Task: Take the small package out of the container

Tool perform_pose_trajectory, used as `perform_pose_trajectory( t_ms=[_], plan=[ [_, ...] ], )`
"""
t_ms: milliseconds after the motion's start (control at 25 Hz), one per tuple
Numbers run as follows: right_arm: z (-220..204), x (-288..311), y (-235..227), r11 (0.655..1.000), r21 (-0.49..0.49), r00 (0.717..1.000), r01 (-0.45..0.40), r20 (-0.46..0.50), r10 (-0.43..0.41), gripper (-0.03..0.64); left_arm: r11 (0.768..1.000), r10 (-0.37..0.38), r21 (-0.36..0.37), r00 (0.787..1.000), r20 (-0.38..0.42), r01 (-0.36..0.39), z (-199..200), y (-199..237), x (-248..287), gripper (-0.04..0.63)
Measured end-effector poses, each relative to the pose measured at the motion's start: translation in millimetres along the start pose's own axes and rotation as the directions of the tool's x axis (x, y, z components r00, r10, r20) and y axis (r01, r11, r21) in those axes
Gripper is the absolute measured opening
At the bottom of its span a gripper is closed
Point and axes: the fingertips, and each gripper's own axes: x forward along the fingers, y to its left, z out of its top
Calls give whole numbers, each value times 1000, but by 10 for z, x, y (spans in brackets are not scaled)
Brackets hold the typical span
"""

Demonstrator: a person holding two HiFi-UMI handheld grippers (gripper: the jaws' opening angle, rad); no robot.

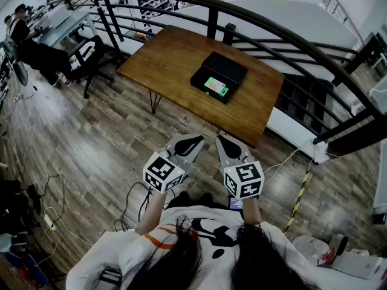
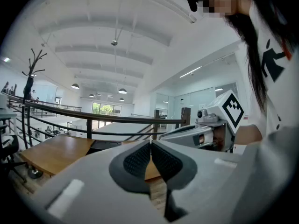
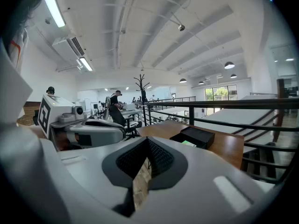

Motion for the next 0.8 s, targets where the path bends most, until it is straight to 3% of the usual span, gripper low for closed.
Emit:
perform_pose_trajectory(
  t_ms=[360, 800],
  plan=[
    [-19, -48, -72, 1000, -10, 1000, -8, -1, 8, 21, 1000, 18, 8, 1000, 3, -18, 25, -40, 57, 0],
    [-122, -225, -305, 998, 49, 999, -28, 17, 27, 21, 999, 31, 19, 999, -7, -31, 10, -223, 261, 0]
  ],
)
